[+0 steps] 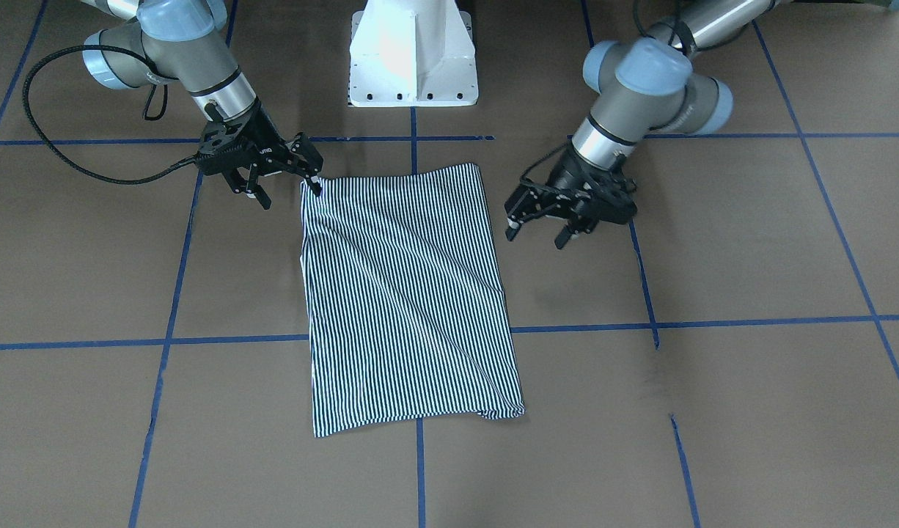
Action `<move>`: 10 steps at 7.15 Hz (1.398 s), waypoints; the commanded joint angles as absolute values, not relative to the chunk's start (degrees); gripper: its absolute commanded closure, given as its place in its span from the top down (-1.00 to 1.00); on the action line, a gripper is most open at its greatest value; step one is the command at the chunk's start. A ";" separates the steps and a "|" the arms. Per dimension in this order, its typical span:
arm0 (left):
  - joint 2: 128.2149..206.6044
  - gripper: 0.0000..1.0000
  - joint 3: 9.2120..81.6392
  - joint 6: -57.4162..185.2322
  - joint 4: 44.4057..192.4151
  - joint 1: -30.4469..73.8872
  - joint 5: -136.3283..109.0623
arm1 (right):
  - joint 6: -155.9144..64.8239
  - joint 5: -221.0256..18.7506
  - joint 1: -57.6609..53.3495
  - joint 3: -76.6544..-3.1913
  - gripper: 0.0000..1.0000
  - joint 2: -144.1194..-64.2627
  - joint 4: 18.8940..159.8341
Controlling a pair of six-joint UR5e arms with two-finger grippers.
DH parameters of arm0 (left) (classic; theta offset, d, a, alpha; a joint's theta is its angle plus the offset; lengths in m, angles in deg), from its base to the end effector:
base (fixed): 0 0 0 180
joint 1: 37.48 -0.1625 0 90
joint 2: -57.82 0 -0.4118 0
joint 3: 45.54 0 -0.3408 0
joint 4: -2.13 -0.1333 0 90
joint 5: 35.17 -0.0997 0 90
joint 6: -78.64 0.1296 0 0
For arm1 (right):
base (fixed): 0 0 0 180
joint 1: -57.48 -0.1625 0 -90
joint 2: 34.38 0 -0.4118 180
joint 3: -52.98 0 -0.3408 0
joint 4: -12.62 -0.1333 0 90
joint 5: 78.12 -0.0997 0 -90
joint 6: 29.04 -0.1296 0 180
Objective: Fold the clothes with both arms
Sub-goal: 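Bring the left gripper to the shirt's near corner while the right gripper holds the side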
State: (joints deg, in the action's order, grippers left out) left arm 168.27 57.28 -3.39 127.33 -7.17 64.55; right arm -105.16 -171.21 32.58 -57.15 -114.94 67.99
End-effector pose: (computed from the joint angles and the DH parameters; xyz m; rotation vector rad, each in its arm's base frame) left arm 0.4481 -0.3910 0.3155 0.2507 1.1777 -0.2405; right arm -0.4220 -0.3351 0.3671 0.3268 -1.0736 0.1415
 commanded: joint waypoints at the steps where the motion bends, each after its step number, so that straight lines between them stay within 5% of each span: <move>1: 167.86 1.00 61.77 -17.54 122.98 -18.18 55.58 | -106.03 -170.76 32.60 -57.14 1.00 -114.98 67.81; 2: 167.94 0.89 61.34 -22.91 122.81 -21.01 52.40 | -106.47 -170.67 32.60 -57.06 1.00 -114.98 67.81; 3: 167.94 0.33 60.55 -27.84 122.72 -22.95 51.24 | -106.48 -170.58 32.60 -57.05 1.00 -114.98 67.81; 4: 168.12 0.25 60.11 -28.93 121.24 -24.19 51.23 | -106.48 -170.32 32.60 -57.05 1.00 -114.98 67.81; 10: 168.56 0.25 59.75 -28.15 118.06 -24.47 51.49 | -106.65 -170.22 32.60 -56.97 1.00 -114.98 67.81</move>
